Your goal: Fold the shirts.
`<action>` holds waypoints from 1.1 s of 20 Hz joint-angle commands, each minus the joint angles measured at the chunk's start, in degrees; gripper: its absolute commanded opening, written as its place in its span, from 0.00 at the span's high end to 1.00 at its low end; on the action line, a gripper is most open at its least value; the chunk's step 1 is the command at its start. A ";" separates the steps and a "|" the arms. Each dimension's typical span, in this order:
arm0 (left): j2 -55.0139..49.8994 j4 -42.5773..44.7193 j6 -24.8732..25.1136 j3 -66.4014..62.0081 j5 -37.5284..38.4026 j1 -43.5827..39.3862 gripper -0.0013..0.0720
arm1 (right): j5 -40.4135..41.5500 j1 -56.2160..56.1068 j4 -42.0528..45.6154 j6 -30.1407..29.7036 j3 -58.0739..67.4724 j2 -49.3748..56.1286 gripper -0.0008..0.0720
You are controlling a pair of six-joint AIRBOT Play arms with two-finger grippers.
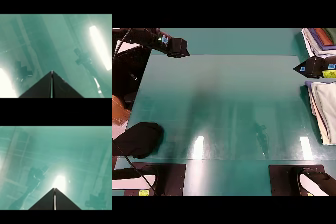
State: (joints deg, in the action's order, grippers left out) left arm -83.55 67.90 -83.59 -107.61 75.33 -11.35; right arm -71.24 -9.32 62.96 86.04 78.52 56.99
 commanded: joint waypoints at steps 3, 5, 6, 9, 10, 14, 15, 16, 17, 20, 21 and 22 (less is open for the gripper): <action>0.00 0.00 0.00 0.00 0.00 -0.02 0.95 | 0.11 -0.35 -0.04 0.00 0.07 0.02 0.96; 0.00 0.00 0.00 0.00 0.00 -0.02 0.95 | 0.11 -0.35 -0.04 0.00 0.07 0.02 0.96; 0.00 0.00 0.00 0.00 0.00 -0.02 0.95 | 0.13 -0.35 -0.04 0.00 0.07 0.02 0.96; -0.02 0.00 0.00 0.00 0.00 -0.02 0.95 | 0.11 -0.37 -0.04 0.00 0.07 0.02 0.96; 0.00 0.00 0.00 0.00 0.00 -0.02 0.95 | 0.07 -0.35 -0.04 0.00 0.07 0.02 0.96; -0.02 0.00 0.00 0.00 -6.51 -0.02 0.95 | -0.96 -0.35 -0.04 0.00 0.07 0.02 0.96; 0.20 0.50 -0.20 -0.02 -7.19 0.22 0.95 | -0.98 -0.35 -0.04 0.00 0.07 0.02 0.96; 0.79 2.05 -0.46 -0.09 -4.92 0.61 0.95 | -0.92 -0.35 -0.07 0.00 0.07 0.02 0.96; 1.75 4.68 -0.42 -0.04 -0.61 1.22 0.95 | -0.83 -0.37 -0.04 0.00 0.07 0.02 0.96; 6.62 14.16 -0.42 1.70 11.43 3.89 0.95 | -0.68 -0.11 0.07 0.00 0.07 0.04 0.96; 9.79 17.64 -0.48 4.72 11.74 4.72 0.95 | -0.66 -0.13 0.02 0.00 0.07 0.02 0.96; 13.05 20.85 -0.66 8.37 11.67 5.07 0.95 | -0.72 -0.13 0.00 0.00 0.07 0.04 0.96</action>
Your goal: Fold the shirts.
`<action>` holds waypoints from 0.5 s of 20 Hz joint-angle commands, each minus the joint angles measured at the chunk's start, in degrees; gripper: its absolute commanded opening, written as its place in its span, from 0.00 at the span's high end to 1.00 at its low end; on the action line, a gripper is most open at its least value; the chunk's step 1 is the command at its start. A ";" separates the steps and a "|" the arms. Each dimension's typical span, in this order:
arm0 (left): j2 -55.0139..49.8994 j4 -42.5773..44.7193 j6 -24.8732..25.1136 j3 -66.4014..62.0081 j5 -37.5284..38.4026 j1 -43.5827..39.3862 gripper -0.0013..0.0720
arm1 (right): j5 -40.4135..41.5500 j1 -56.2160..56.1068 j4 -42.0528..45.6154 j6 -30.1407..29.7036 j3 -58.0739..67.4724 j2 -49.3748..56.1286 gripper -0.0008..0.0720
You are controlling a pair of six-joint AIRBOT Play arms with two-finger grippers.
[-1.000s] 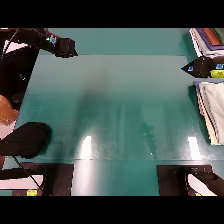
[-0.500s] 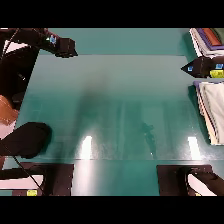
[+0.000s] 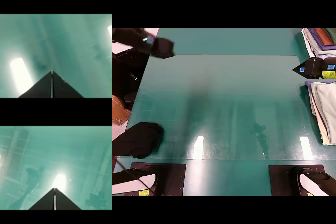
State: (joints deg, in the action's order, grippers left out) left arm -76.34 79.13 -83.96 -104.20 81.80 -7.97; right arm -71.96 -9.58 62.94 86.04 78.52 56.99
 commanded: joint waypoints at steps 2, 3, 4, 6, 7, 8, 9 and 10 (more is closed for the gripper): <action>12.74 14.40 -0.52 14.47 6.88 2.97 0.95 | 0.00 0.13 0.07 0.00 0.07 0.02 0.96; 15.78 16.17 -1.38 19.50 7.82 3.98 0.95 | 0.00 0.13 0.04 0.00 0.07 0.02 0.96; 18.82 17.84 -1.77 25.22 8.44 5.38 0.94 | 0.00 0.13 0.04 0.00 0.07 0.02 0.96; 23.28 18.82 -1.86 35.80 8.68 8.39 0.70 | 0.00 0.13 0.07 -0.02 0.04 0.02 0.96; 25.03 18.86 -2.97 41.33 8.35 9.97 0.25 | -0.02 0.13 0.07 -0.02 0.07 0.02 0.96; 26.03 18.99 -4.37 46.58 7.13 11.45 0.13 | -0.02 0.13 0.07 -0.02 0.04 0.04 0.96; 26.64 19.04 -4.57 50.99 5.90 12.57 0.13 | 0.00 0.13 0.04 -0.02 0.04 0.04 0.96; 26.69 19.08 -4.57 55.34 3.98 13.57 0.13 | 0.00 0.13 0.07 -0.02 0.04 0.04 0.96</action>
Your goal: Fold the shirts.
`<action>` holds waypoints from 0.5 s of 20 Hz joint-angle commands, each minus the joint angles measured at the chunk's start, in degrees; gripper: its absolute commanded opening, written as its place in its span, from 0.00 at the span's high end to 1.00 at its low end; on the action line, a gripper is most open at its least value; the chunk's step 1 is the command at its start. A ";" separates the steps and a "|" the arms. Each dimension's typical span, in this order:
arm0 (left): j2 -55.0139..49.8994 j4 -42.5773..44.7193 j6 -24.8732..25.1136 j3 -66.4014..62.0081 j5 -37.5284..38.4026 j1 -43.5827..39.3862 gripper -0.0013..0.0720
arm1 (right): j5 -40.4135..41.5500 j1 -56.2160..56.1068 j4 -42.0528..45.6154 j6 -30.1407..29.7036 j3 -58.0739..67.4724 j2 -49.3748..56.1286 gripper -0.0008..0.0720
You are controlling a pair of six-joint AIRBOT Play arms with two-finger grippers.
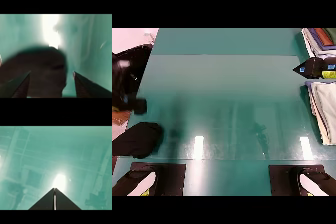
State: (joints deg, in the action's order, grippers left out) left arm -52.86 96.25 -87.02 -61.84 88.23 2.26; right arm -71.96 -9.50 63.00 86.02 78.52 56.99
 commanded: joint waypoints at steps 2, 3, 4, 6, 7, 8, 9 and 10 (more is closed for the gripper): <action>3.10 1.97 -1.75 20.17 -6.86 4.61 0.13 | -0.02 0.04 0.00 0.00 0.04 0.04 0.96; 3.10 1.97 -2.82 22.80 -8.85 4.87 0.13 | -0.02 0.04 0.00 0.00 0.04 0.04 0.96; 3.10 2.05 -4.20 24.87 -10.25 4.85 0.13 | -0.02 0.04 0.00 0.00 0.04 0.04 0.96; 3.10 2.05 -6.56 26.18 -10.84 4.85 0.22 | -0.02 0.04 0.00 0.00 0.04 0.02 0.96; 3.17 2.05 -7.15 26.05 -10.93 4.85 0.63 | 0.00 0.04 0.00 0.00 0.04 0.04 0.96; 3.17 2.01 -7.15 25.57 -10.84 4.85 0.95 | 0.00 0.04 -0.02 0.00 0.04 0.04 0.96; 3.17 1.99 -7.37 24.68 -10.73 4.85 0.94 | 0.00 0.04 -0.02 0.00 0.04 0.02 0.96; 3.17 1.97 -7.54 22.82 -10.69 4.85 0.95 | 0.02 0.04 -0.02 0.00 0.04 0.02 0.96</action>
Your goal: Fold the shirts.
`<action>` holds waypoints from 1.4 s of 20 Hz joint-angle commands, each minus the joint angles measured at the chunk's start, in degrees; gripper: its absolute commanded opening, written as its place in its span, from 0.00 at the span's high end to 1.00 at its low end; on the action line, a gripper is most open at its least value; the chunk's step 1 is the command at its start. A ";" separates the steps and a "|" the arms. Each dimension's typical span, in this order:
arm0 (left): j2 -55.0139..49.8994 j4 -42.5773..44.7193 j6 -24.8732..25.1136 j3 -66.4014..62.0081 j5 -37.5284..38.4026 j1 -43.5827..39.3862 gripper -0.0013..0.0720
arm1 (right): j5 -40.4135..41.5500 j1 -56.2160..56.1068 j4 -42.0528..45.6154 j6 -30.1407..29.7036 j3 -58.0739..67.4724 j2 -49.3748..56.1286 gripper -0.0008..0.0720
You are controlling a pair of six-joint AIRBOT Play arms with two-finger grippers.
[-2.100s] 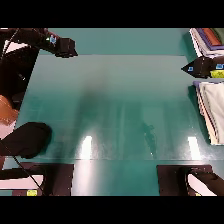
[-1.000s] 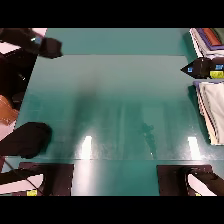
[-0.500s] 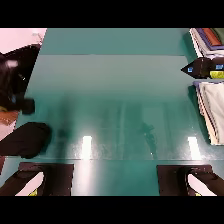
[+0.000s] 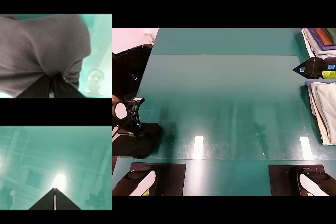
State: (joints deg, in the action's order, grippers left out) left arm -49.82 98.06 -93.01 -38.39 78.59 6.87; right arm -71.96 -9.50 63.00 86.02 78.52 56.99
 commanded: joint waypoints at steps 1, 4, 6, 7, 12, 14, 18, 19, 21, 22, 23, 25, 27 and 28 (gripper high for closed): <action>0.20 0.13 -1.55 -3.41 -0.46 0.24 0.95 | 0.20 0.04 -0.04 0.00 0.07 0.02 0.96; 0.26 -2.25 -0.81 -19.19 3.85 -0.20 0.95 | 3.13 0.04 -0.57 0.02 0.09 -0.85 0.96; 0.24 -2.49 0.00 -32.17 6.84 -3.30 0.95 | 7.15 0.04 -0.63 0.04 0.09 -2.89 0.96; 0.22 -2.54 0.00 -38.40 7.43 -5.95 0.95 | 9.40 0.07 -0.55 0.07 0.09 -4.07 0.96; -0.48 -2.51 -0.15 -54.27 2.99 -22.82 0.95 | 13.46 0.07 -0.44 1.62 2.99 -6.25 0.96; -2.51 -2.54 -0.26 -54.55 1.42 -29.79 0.95 | 11.96 0.07 -0.42 1.60 7.96 -4.13 0.96; -13.22 -4.33 -0.37 -54.51 1.90 -42.88 0.95 | 7.21 0.07 -0.37 1.57 17.81 1.07 0.96; -16.68 -5.88 0.37 -54.51 1.07 -45.70 0.95 | 5.55 0.07 -0.37 1.57 20.22 2.38 0.96; -23.04 -10.82 2.86 -54.51 -3.37 -49.53 0.94 | 2.08 0.07 -0.37 1.57 24.74 4.72 0.96; -25.44 -13.68 4.11 -54.53 -7.52 -50.27 0.91 | 0.28 0.07 -0.37 1.57 26.84 5.77 0.96; -27.32 -16.96 5.16 -54.53 -12.52 -50.34 0.49 | -1.36 0.04 -0.37 1.60 28.55 6.67 0.96; -28.70 -16.81 4.94 -54.58 -18.43 -49.46 0.24 | -4.31 0.04 -0.37 1.57 31.19 8.04 0.96; -28.59 -16.61 4.94 -54.58 -15.58 -45.64 0.24 | -6.10 0.04 -0.31 1.57 32.65 8.94 0.96; -28.59 -16.41 4.94 -54.51 -11.87 -42.80 0.24 | -6.56 0.04 -0.33 1.57 32.85 9.14 0.96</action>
State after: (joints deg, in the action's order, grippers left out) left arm -76.79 83.18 -88.77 -92.88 65.84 -39.38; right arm -74.76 -9.45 62.67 87.57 108.71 64.64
